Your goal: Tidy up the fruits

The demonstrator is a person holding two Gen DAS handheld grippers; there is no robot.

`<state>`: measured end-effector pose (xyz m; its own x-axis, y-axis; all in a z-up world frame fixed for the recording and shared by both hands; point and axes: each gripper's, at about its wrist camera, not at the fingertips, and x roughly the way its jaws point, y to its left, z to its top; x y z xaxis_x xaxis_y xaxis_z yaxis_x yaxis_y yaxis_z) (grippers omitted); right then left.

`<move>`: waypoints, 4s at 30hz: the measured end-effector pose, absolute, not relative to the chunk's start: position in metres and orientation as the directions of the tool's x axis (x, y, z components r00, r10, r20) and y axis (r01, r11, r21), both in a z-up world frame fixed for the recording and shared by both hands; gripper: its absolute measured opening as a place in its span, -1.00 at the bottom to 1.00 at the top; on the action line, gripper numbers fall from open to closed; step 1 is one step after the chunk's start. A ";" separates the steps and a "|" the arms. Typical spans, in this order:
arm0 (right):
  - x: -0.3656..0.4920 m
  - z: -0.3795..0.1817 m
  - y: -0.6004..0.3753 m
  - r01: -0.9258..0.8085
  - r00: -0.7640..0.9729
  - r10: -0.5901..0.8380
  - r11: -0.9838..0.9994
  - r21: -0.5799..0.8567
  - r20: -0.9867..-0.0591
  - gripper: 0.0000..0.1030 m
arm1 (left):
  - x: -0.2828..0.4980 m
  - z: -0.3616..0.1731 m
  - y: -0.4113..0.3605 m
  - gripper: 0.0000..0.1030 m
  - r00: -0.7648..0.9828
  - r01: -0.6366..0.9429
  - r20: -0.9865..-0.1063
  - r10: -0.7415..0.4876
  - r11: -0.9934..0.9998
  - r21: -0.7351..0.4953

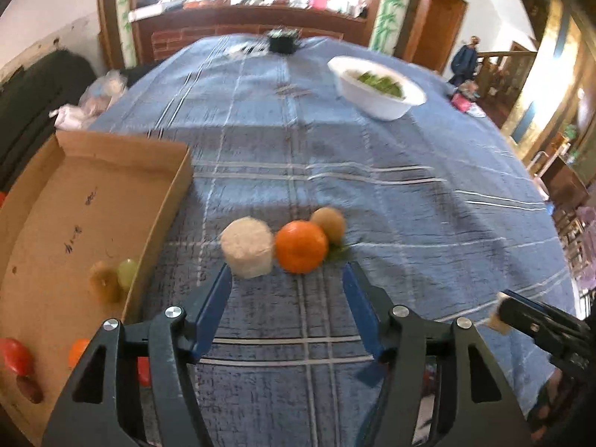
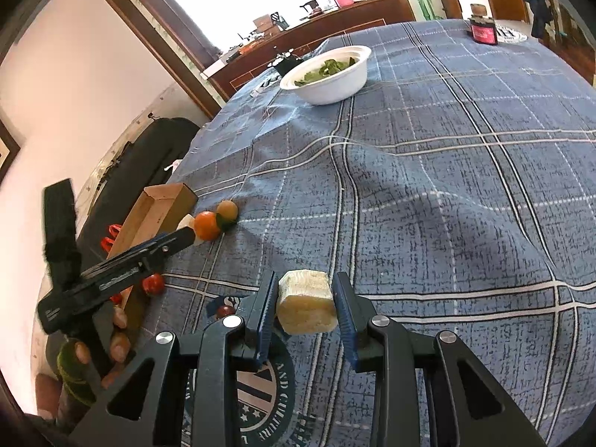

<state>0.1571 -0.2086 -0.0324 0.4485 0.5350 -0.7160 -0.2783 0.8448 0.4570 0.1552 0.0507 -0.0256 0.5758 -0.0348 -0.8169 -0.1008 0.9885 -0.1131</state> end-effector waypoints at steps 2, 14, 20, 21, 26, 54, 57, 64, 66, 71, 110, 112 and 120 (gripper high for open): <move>0.157 -0.033 -0.210 -0.280 0.444 0.537 0.843 0.459 -0.717 -0.39 | 0.161 -0.033 0.054 0.18 0.565 -0.124 -0.824 -0.034 0.984 -0.125; 0.153 -0.031 -0.224 -0.289 0.440 0.546 0.838 0.463 -0.712 -0.39 | 0.170 -0.040 0.048 -0.99 0.561 -0.070 -0.817 -0.138 0.975 -0.213; 0.148 -0.030 -0.222 -0.290 0.439 0.545 0.838 0.462 -0.714 -0.39 | 0.162 -0.039 0.046 -0.99 0.554 -0.086 -0.824 -0.119 0.976 -0.199; 0.148 -0.030 -0.222 -0.291 0.440 0.544 0.839 0.460 -0.715 -0.39 | 0.163 -0.037 0.053 -0.93 0.562 -0.115 -0.820 -0.109 0.971 -0.208; 0.146 -0.027 -0.217 -0.294 0.444 0.544 0.839 0.458 -0.712 -0.39 | 0.179 -0.036 0.071 -0.33 0.561 -0.171 -0.823 -0.090 0.960 -0.222; 0.126 -0.001 -0.200 -0.302 0.475 0.559 0.829 0.471 -0.680 -0.39 | 0.114 0.013 0.019 -0.40 0.646 -0.084 -0.759 0.078 0.996 0.032; 0.120 0.004 -0.194 -0.306 0.472 0.577 0.817 0.490 -0.667 -0.40 | 0.097 0.021 0.018 -0.40 0.659 -0.095 -0.744 0.113 0.993 0.068; 0.106 0.015 -0.177 -0.321 0.469 0.603 0.797 0.511 -0.646 -0.40 | 0.065 0.035 0.032 -0.40 0.676 -0.129 -0.723 0.144 0.989 0.076; 0.104 0.016 -0.172 -0.323 0.466 0.610 0.792 0.518 -0.641 -0.40 | 0.059 0.037 0.038 -0.40 0.679 -0.140 -0.718 0.152 0.987 0.077; 0.098 0.020 -0.158 -0.331 0.456 0.621 0.783 0.526 -0.638 -0.40 | 0.049 0.043 0.054 -0.40 0.688 -0.162 -0.708 0.163 0.984 0.069; 0.184 -0.003 0.117 -0.610 0.274 0.584 0.720 0.331 -0.764 -0.41 | 0.068 0.005 0.266 -0.40 0.560 -0.430 -0.803 0.204 0.900 -0.072; 0.193 -0.014 0.133 -0.616 0.266 0.560 0.725 0.308 -0.785 -0.41 | 0.073 -0.003 0.267 -0.39 0.541 -0.434 -0.816 0.204 0.899 -0.063; 0.206 -0.040 0.162 -0.639 0.236 0.501 0.726 0.255 -0.832 -0.27 | 0.079 -0.019 0.264 -0.38 0.494 -0.448 -0.841 0.220 0.894 -0.029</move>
<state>0.2056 0.1621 -0.0402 0.2365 0.5013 -0.8324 -0.6389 0.7256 0.2555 0.0788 0.2643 -0.0190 0.4945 0.2202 -0.8408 -0.4477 0.8937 -0.0292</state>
